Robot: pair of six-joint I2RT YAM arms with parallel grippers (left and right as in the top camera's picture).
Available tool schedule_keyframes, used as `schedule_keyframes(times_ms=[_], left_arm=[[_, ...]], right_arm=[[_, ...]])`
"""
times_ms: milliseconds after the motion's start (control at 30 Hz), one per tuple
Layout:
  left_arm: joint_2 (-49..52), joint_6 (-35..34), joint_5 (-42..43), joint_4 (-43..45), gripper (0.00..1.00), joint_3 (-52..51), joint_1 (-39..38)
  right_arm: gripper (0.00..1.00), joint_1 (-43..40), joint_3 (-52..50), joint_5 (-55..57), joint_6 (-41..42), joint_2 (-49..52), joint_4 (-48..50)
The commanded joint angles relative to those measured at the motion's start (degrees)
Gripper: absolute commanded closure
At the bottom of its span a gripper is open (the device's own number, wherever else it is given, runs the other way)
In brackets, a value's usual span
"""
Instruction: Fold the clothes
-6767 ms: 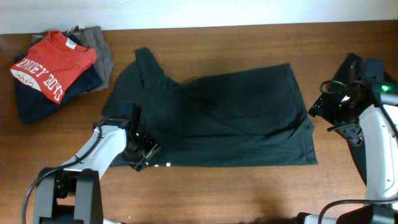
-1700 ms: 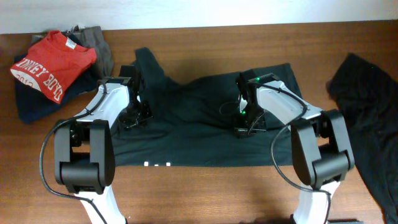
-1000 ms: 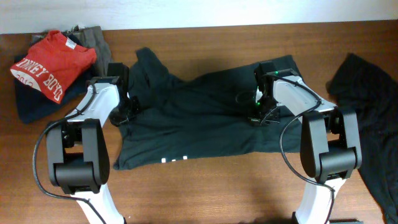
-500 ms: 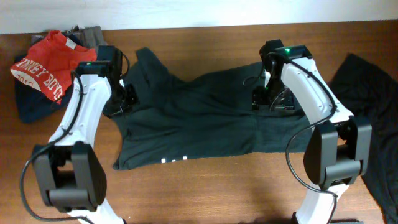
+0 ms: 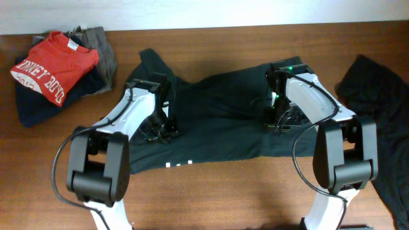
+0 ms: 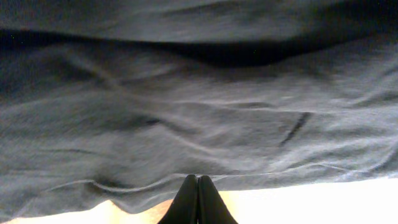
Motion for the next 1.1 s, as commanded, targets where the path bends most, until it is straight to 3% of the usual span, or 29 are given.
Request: schedule_keyframes(times_ms=[0,267,400,633,800,900,1067], left_arm=[[3.3,0.7,1.0,-0.2,0.99,-0.4,0.2],[7.3,-0.4,-0.8,-1.2,0.99,-0.6,2.6],[7.4,-0.4,-2.6,-3.0,1.0,-0.6,5.1],[7.3,-0.4,-4.6,-6.2,0.99,-0.6,12.5],[7.3,-0.4,-7.0,-6.7,0.99,-0.6,15.1],[7.3,-0.4,-7.0,-7.3,0.99,-0.6,15.7],[7.3,-0.5,-8.7,-7.4,0.99,-0.6,15.7]], right_arm=[[0.94,-3.9,-0.5,0.1,1.3,-0.3,0.1],[0.92,-10.5,-3.4,0.1,1.2,-0.3,2.0],[0.77,-11.3,-5.4,0.1,1.2,-0.3,4.0],[0.69,-11.2,-9.9,-0.2,1.3,-0.3,8.7],[0.69,-11.2,-12.0,-1.2,1.3,-0.3,10.0],[0.8,-11.2,-12.2,-0.9,2.6,-0.4,10.0],[0.81,-11.3,-9.9,3.7,7.3,-0.6,9.7]])
